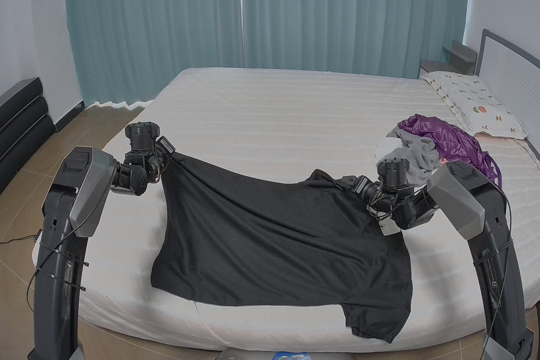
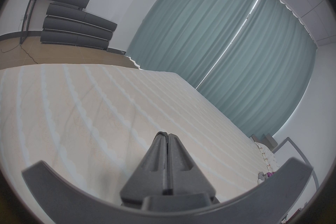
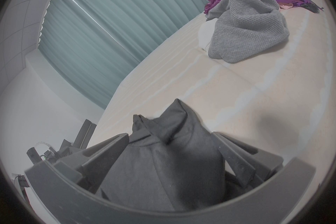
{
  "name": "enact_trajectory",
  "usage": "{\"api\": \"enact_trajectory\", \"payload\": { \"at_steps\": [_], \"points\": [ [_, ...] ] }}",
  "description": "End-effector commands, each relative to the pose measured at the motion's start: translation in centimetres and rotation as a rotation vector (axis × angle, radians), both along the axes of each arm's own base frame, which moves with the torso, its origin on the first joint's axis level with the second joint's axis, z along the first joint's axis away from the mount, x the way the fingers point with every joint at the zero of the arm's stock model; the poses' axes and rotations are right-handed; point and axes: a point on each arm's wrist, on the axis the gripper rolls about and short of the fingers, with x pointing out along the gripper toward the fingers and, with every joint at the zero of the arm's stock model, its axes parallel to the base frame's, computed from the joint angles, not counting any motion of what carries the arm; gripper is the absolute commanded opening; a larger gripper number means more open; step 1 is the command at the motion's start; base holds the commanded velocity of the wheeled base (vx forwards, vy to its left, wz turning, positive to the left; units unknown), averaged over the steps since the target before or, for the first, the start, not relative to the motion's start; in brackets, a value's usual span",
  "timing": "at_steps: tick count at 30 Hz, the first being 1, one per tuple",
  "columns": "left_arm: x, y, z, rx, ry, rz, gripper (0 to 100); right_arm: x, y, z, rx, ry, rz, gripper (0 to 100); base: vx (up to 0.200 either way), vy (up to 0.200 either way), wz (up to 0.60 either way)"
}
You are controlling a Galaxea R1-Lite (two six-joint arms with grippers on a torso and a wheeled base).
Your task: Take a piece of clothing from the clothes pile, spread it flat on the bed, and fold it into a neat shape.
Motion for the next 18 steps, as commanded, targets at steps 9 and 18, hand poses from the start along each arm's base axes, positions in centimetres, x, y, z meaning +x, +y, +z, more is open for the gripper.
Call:
{"api": "enact_trajectory", "payload": {
  "at_steps": [9,18],
  "points": [
    [-0.1,-0.5,-0.5,-0.001,0.014,-0.007,0,1.3,-0.3,-0.4,-0.018,-0.018,-0.018,100,0.000,0.000,0.00],
    [-0.1,-0.5,-0.6,0.000,0.018,-0.006,0,1.6,-0.5,-2.6,-0.025,0.010,-0.024,0,0.000,0.000,0.00]
  ]
}}
